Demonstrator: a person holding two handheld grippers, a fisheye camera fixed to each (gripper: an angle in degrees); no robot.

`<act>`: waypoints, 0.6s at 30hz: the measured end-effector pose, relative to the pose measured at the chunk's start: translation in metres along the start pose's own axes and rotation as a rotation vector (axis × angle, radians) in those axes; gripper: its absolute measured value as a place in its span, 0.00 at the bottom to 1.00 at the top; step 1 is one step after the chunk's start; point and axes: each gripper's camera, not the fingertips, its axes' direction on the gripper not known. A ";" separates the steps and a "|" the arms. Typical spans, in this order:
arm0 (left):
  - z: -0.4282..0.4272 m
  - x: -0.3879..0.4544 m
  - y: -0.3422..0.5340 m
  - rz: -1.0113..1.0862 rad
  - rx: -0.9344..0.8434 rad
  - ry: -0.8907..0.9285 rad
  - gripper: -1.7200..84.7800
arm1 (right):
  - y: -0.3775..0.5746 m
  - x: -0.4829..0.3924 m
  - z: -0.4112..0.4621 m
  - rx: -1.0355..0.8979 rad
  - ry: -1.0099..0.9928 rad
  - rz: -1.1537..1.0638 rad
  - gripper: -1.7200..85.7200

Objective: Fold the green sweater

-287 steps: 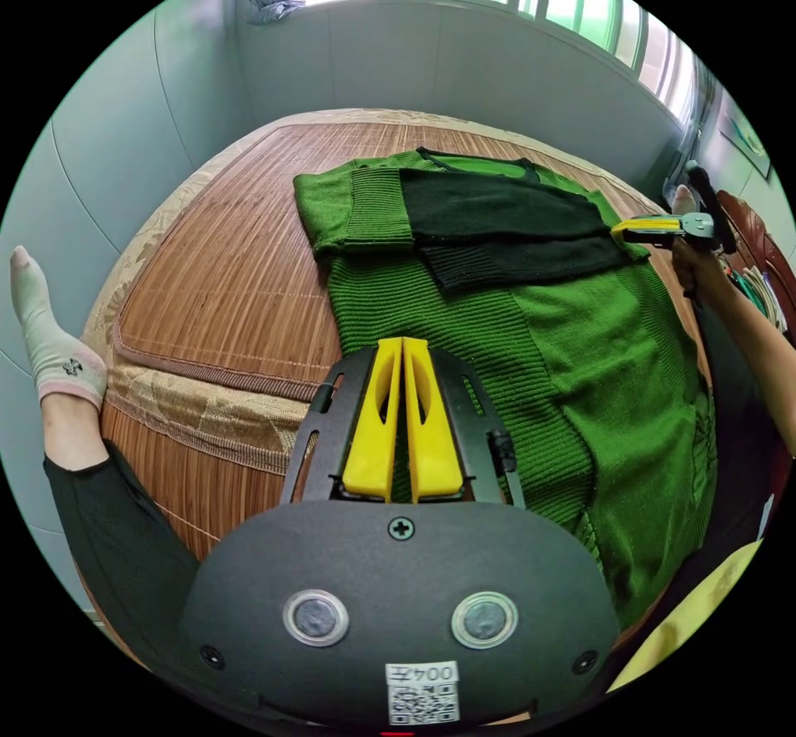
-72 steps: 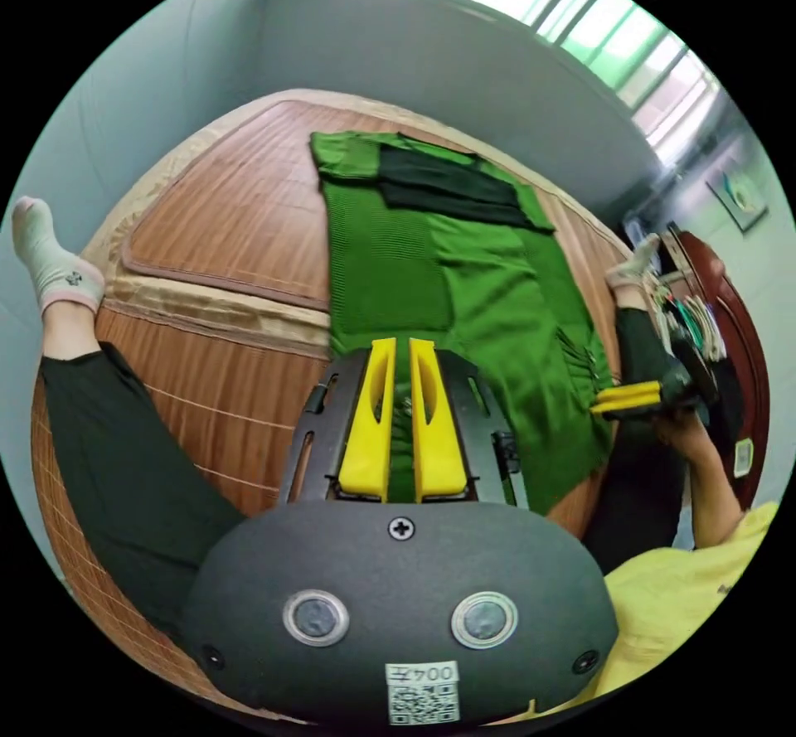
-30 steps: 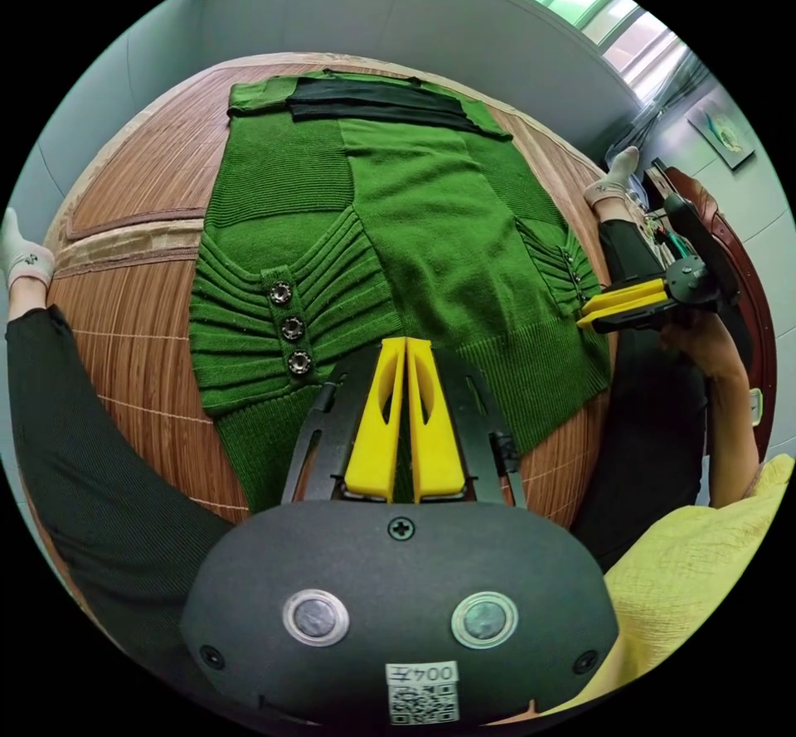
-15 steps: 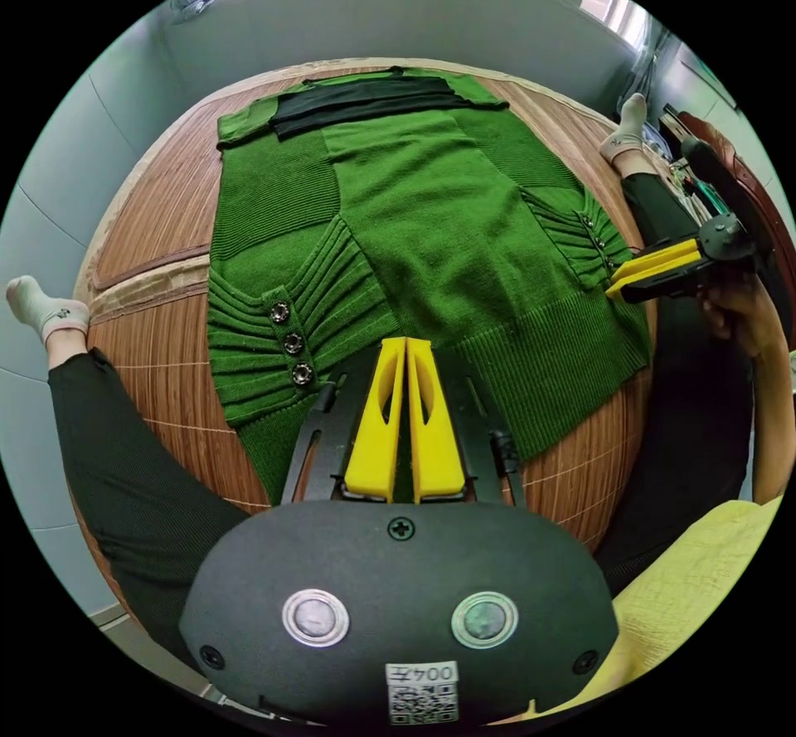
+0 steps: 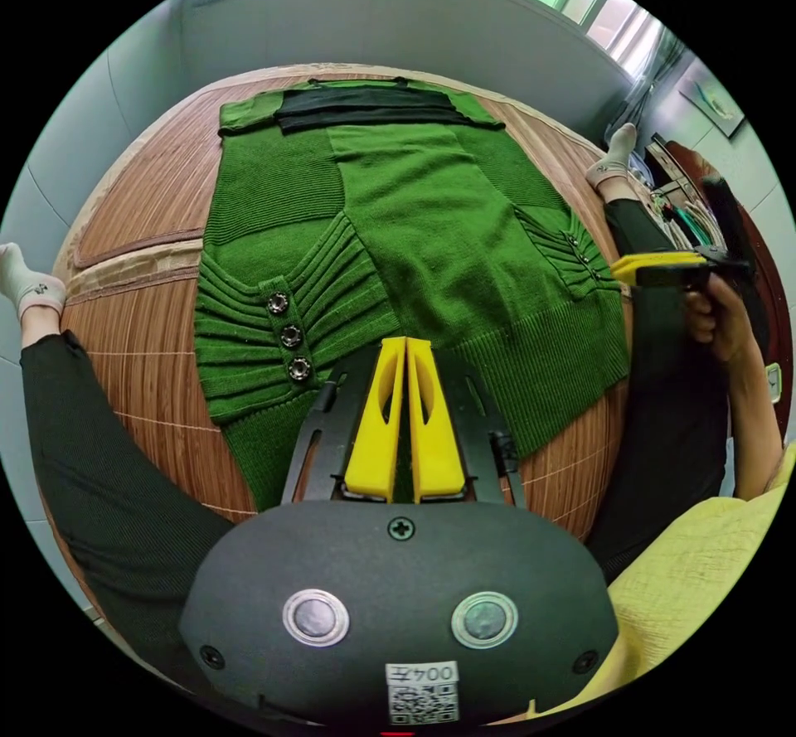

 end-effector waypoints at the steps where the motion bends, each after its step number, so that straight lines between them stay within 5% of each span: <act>1: 0.000 0.000 0.001 0.000 0.005 0.002 0.03 | 0.004 0.011 -0.015 0.086 -0.046 0.017 0.10; 5: 0.001 -0.001 0.004 0.007 0.019 0.001 0.03 | -0.003 0.065 -0.044 0.235 0.003 0.176 0.12; 10: 0.002 -0.002 0.005 0.006 0.025 0.006 0.03 | -0.036 0.124 -0.035 0.191 -0.072 0.306 0.15; 18: 0.004 -0.005 0.005 0.000 0.032 0.017 0.03 | -0.072 0.114 -0.011 0.103 0.129 0.268 0.07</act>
